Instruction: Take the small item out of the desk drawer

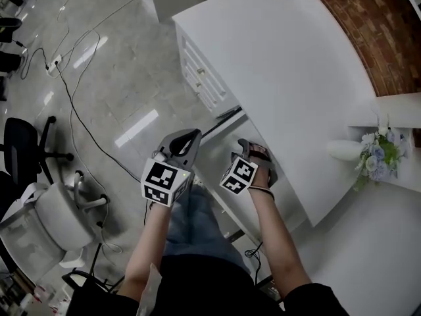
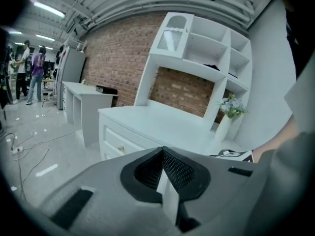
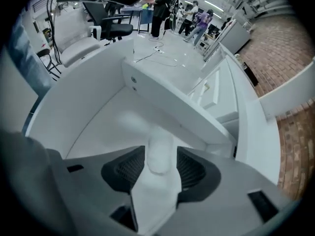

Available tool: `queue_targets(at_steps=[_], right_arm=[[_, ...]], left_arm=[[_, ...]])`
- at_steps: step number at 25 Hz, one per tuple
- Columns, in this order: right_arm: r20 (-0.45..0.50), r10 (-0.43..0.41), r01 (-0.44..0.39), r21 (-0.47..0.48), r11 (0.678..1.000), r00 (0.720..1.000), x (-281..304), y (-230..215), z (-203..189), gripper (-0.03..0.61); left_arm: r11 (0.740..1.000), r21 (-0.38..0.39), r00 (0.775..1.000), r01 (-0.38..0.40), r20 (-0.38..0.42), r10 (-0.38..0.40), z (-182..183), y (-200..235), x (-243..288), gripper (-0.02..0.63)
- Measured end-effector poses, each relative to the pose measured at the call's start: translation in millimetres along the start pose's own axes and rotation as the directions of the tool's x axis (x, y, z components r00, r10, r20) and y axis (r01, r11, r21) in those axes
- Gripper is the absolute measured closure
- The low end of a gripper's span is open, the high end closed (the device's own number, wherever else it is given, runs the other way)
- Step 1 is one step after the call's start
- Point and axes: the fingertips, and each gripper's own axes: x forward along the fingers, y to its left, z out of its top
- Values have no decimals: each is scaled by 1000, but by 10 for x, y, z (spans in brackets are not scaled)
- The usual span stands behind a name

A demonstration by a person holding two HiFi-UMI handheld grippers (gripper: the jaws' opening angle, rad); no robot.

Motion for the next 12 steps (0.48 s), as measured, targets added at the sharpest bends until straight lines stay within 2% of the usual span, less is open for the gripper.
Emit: queue_targets(at_steps=[12], right_arm=[[-67,113,-114,-14,993,991,421,66,-67,383]], left_arm=[[1000,-12,999,5,-37,-6,-169,11,69,604]])
